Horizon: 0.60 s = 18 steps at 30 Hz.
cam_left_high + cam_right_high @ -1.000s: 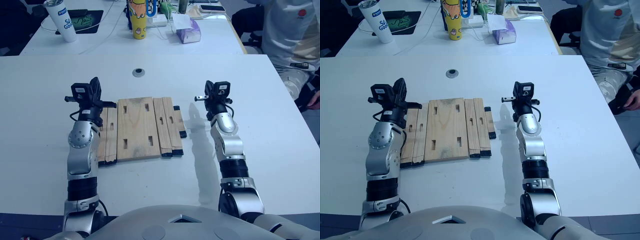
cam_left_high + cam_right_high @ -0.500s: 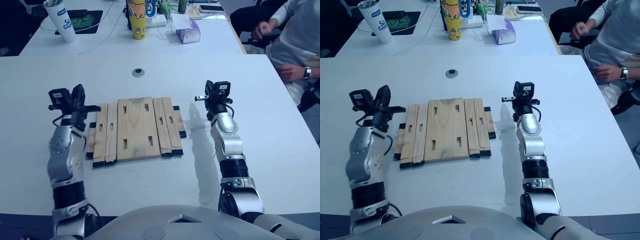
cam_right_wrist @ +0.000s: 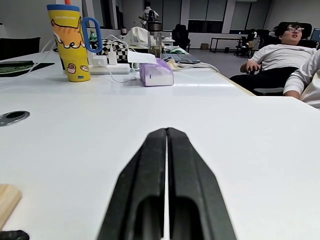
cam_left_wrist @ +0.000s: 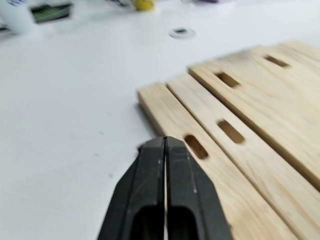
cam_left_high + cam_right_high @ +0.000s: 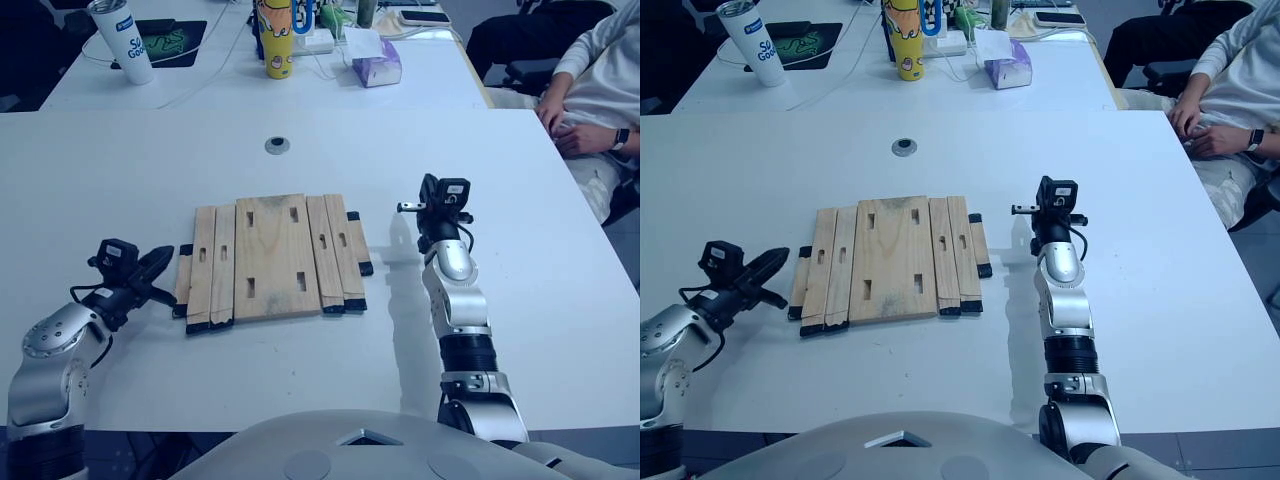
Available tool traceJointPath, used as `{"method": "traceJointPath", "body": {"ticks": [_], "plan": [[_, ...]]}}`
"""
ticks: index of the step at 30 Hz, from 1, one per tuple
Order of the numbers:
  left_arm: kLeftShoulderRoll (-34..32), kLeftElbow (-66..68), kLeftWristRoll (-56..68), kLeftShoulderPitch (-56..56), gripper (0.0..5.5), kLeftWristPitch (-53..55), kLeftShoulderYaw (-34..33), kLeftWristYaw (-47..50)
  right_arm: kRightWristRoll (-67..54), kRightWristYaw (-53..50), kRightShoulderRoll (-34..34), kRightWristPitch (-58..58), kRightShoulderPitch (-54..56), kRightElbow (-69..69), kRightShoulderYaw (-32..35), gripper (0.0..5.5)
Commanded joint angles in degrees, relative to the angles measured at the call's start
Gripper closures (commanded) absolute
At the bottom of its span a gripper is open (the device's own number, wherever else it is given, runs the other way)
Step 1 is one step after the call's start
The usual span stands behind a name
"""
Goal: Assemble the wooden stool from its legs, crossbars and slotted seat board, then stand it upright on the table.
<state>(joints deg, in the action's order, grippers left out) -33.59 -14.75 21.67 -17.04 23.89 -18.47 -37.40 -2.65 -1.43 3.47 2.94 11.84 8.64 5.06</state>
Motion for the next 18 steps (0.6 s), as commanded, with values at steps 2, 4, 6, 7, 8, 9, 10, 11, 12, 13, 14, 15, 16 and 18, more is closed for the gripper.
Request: {"method": "traceJointPath", "body": {"ticks": [2,4,6,7,8,9,10,11,12,13,14,15,16,18], "plan": [[-4.13,2.71,-0.99,-2.77,5.49,2.21,2.41,-4.72,0.37,-0.65,-0.22,-0.58,-0.3,-0.18,0.3,5.5],[-5.69,3.18,-1.77,-3.71,5.49,2.44,3.64,-6.51,0.36,-0.64,-0.18,-0.78,-0.32,0.1,0.39,5.5],[-6.67,4.02,-2.51,-3.99,5.49,2.59,4.4,-7.39,0.39,-0.63,-0.21,-0.93,-0.22,0.34,0.35,5.5],[-7.01,4.56,-2.83,-3.9,5.49,2.35,4.8,-7.77,0.43,-0.63,-0.2,-0.99,-0.18,0.42,0.34,5.5],[-7.29,5.12,-3.22,-3.64,5.49,2.07,5.22,-7.96,0.46,-0.64,-0.19,-1.04,-0.18,0.44,0.34,5.5],[-7.5,5.81,-3.82,-3.16,5.49,1.56,5.66,-7.84,0.47,-0.65,-0.16,-1.07,-0.23,0.4,0.36,5.5],[-7.62,6.78,-4.63,-2.33,5.49,0.97,6.15,-7.4,0.49,-0.69,-0.14,-1.08,-0.33,0.32,0.39,5.5],[-7.53,7.5,-5.44,-1.86,5.49,0.34,6.33,-6.57,0.49,-0.55,-0.1,-1.09,-0.22,0.44,0.32,5.5],[-7.43,8.38,-6.27,-1.2,5.49,-0.39,6.54,-5.77,0.5,-0.47,-0.08,-1.09,-0.17,0.48,0.26,5.5],[-7.33,9.15,-6.88,-0.57,5.49,-0.95,6.72,-5.13,0.52,-0.45,-0.06,-1.11,-0.17,0.48,0.23,5.5],[-7.27,9.5,-7.65,-0.46,5.49,-1.58,6.87,-4.44,0.51,-0.32,0.0,-1.04,-0.05,0.55,0.16,5.5],[-7.36,9.84,-8.44,-0.36,5.49,-2.35,7.24,-3.97,0.51,-0.27,0.04,-0.99,-0.02,0.55,0.14,5.5],[-7.2,9.66,-8.71,-0.64,5.49,-2.95,7.38,-3.69,0.49,-0.12,0.13,-0.91,0.05,0.57,0.1,5.5],[-6.5,7.99,-7.87,-1.26,5.49,-2.88,7.06,-3.39,0.39,0.19,0.34,-0.76,0.14,0.59,0.1,5.5]]}}
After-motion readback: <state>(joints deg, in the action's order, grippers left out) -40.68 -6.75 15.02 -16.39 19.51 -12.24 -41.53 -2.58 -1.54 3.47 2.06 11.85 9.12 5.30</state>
